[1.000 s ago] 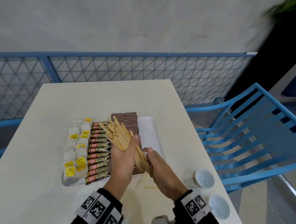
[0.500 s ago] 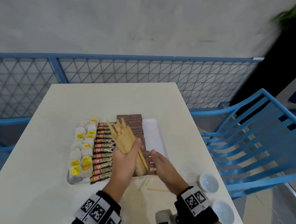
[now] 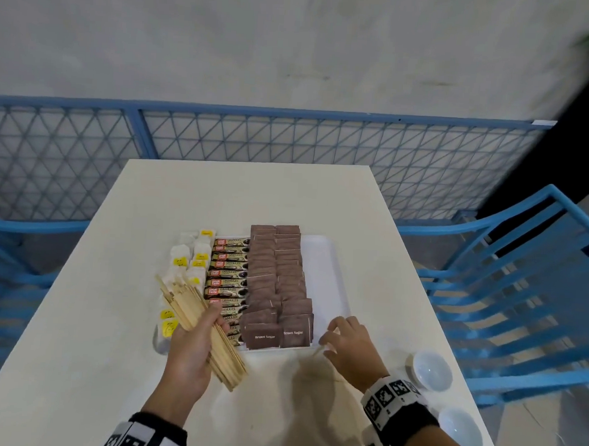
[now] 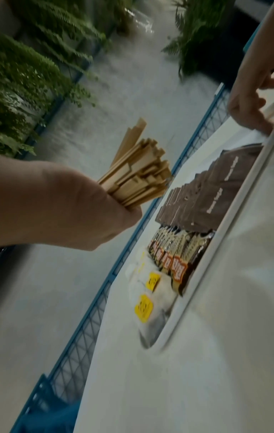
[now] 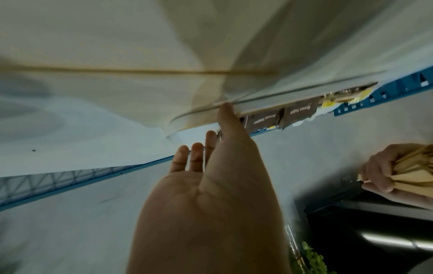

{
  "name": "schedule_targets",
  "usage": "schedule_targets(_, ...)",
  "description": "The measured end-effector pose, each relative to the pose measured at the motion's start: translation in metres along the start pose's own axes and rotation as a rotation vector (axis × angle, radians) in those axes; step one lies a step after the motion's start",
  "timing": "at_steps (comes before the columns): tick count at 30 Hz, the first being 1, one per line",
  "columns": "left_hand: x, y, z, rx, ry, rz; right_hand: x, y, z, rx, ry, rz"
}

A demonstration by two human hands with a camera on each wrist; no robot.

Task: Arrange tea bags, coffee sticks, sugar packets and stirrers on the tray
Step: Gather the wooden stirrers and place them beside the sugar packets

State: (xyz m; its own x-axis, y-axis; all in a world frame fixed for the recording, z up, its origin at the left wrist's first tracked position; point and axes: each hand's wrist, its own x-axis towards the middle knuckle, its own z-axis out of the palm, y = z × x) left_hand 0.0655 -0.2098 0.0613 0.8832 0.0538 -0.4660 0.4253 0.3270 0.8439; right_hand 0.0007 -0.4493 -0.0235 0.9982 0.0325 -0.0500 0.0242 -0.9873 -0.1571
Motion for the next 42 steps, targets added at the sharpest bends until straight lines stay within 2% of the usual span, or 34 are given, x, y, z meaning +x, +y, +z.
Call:
schedule_targets(8,0.002,0.003,-0.01,0.019,0.009,0.007,-0.029,0.0,-0.013,0.084,0.115,-0.121)
schedule_targets(12,0.004,0.004,-0.012,0.027,0.028,0.005,-0.049,-0.004,-0.012,0.098,0.159,-0.128)
schedule_targets(17,0.004,0.002,-0.01,0.026,0.035,-0.003,-0.054,-0.002,-0.001,0.065,-0.064,0.068)
schedule_targets(20,0.002,0.002,-0.008,0.032,0.043,-0.002,-0.054,0.002,0.014,0.03,-0.15,0.099)
schedule_targets(25,0.0,0.004,-0.004,0.048,0.039,0.007,-0.054,0.001,0.02,0.068,-0.147,0.096)
schedule_targets(32,0.0,0.002,-0.005,0.12,-0.007,-0.001,-0.05,-0.01,0.012,-0.03,-0.176,0.102)
schedule_targets(35,-0.002,0.0,-0.002,0.175,-0.055,0.036,-0.039,-0.02,-0.01,0.15,-0.07,0.136)
schedule_targets(37,-0.004,-0.003,0.001,0.221,-0.092,0.068,-0.029,-0.033,-0.03,0.44,-0.051,0.15)
schedule_targets(38,-0.006,-0.004,0.003,0.237,-0.113,0.072,-0.024,-0.041,-0.042,0.553,0.003,0.155)
schedule_targets(40,-0.009,-0.007,0.008,0.264,-0.16,0.073,-0.012,-0.055,-0.067,0.752,0.075,0.161)
schedule_targets(42,-0.013,-0.008,0.015,0.291,-0.212,0.094,-0.001,-0.069,-0.086,0.912,0.08,0.144)
